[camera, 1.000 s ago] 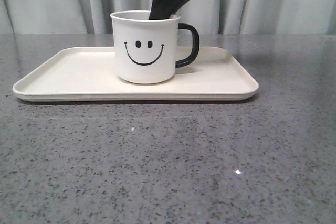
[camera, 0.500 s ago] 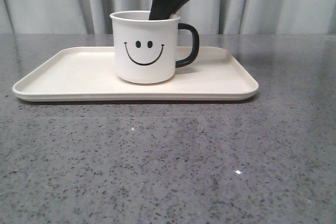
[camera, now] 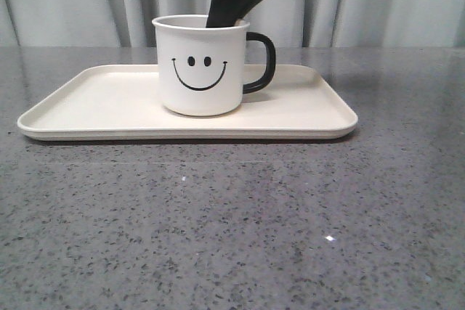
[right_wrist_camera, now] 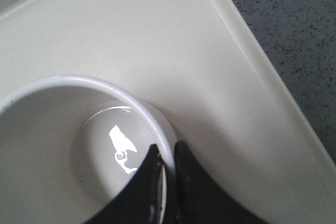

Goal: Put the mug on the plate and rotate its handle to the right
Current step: 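Open the right gripper and lift it out of the mug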

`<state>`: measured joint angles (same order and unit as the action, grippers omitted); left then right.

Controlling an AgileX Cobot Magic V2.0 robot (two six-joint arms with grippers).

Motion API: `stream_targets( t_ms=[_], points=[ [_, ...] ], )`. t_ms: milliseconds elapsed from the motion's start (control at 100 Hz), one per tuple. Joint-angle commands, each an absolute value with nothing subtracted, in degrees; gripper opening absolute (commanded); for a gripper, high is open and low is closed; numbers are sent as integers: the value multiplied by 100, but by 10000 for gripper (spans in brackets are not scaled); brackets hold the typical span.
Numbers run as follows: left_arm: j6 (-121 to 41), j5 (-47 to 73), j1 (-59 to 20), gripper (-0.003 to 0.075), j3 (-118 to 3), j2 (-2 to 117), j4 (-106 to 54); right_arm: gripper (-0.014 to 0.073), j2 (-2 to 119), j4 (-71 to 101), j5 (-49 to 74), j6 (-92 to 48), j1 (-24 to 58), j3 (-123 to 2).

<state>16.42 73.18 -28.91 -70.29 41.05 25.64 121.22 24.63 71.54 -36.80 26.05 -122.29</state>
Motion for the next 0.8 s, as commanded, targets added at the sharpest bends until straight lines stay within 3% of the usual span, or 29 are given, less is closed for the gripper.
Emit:
stream_targets(
  t_ms=[0, 590, 790],
  points=[
    [1684, 7218, -2917, -20, -7154, 4126, 2674, 28, 11758, 2638, 7651, -3716, 2617, -12346],
    [1684, 7218, -2917, -20, -7154, 4126, 2626, 57, 11721, 2638, 7645, -3714, 2617, -12571],
    [1684, 7218, -2917, -20, -7154, 4126, 2626, 196, 11721, 2631, 7645, -3673, 2617, -12589]
  ],
)
